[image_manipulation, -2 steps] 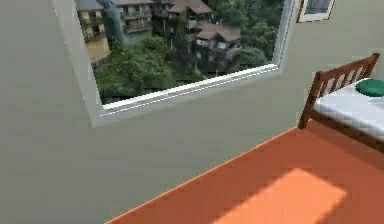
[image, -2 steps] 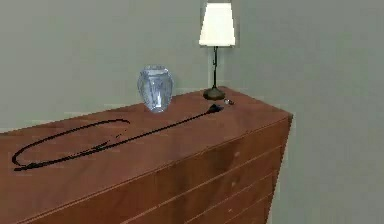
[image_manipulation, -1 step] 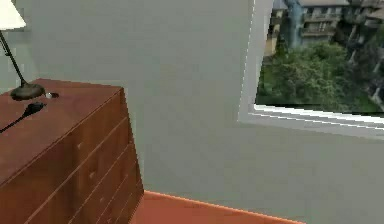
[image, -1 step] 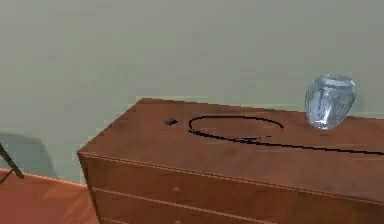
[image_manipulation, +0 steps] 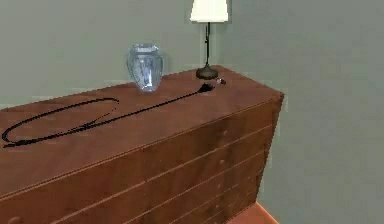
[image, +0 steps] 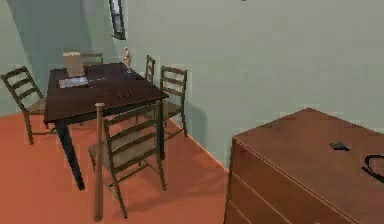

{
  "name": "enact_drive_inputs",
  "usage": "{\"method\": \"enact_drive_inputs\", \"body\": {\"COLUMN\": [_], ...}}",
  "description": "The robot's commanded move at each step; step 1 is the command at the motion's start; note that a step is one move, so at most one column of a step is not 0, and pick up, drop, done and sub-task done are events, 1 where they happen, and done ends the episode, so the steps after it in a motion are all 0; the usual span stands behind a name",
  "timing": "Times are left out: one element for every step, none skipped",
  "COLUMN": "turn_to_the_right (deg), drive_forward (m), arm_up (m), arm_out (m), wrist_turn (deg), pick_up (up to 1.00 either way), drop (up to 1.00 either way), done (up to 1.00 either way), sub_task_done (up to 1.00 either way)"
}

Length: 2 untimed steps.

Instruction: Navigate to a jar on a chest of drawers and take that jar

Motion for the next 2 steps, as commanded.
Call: {"method": "enact_drive_inputs", "body": {"turn_to_the_right": [45.0, 45.0], "drive_forward": [0.00, 0.00], "arm_up": [0.00, 0.00], "arm_out": [0.00, 0.00], "wrist_turn": [0.0, 0.0], "pick_up": [0.00, 0.00], "drop": [0.00, 0.00], "done": [0.00, 0.00], "sub_task_done": [0.00, 0.00]}}
